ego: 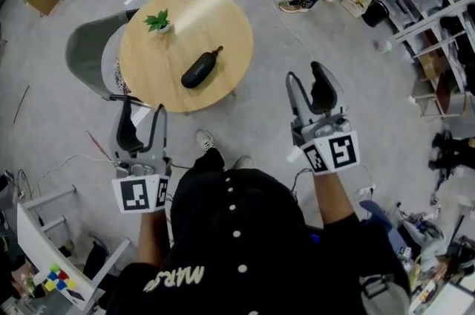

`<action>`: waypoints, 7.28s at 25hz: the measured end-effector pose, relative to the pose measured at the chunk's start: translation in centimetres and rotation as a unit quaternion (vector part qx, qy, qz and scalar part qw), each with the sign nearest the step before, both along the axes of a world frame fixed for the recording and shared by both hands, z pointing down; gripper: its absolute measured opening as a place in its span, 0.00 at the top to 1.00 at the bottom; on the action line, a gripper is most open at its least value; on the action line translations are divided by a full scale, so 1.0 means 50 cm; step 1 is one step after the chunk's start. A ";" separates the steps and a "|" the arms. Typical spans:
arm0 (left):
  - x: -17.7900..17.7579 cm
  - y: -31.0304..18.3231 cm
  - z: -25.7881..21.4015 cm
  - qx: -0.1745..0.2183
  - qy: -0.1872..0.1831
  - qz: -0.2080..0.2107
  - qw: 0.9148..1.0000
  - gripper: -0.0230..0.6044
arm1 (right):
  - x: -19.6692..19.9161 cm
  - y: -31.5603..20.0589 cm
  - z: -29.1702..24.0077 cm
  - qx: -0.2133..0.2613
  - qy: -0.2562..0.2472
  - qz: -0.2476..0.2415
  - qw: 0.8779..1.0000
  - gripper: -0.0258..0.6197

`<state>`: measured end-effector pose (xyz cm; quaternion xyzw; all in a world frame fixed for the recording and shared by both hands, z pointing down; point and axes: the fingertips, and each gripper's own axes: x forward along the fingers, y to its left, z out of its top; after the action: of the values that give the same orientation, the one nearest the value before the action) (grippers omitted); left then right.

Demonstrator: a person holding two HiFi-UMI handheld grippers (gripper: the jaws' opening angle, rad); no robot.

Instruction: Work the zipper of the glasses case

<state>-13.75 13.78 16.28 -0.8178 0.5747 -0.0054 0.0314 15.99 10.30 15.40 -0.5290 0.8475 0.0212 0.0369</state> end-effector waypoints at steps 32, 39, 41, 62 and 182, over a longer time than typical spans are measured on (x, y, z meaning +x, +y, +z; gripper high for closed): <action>-0.003 -0.367 0.131 -0.058 -0.055 0.134 0.988 0.55 | -0.126 -0.380 0.125 -0.069 0.059 -0.031 0.995 0.63; 0.046 -0.425 0.239 -0.115 -0.092 0.158 0.976 0.55 | -0.145 -0.478 0.248 -0.115 0.088 -0.097 0.985 0.63; 0.055 -0.430 0.281 -0.145 -0.091 0.160 0.972 0.55 | -0.158 -0.492 0.294 -0.130 0.106 -0.120 0.979 0.63; 0.152 -0.426 0.695 -0.269 -0.143 0.200 0.931 0.56 | -0.307 -0.439 0.770 -0.185 0.351 -0.398 0.827 0.64; 0.168 -0.417 0.819 -0.474 -0.148 0.257 0.829 0.72 | -0.379 -0.265 0.935 -0.368 0.412 -0.323 0.769 0.95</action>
<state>-5.34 -7.09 57.24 -0.8400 0.2587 -0.3900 -0.2747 -2.97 -2.96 62.13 -0.1377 0.8453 -0.0899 -0.5084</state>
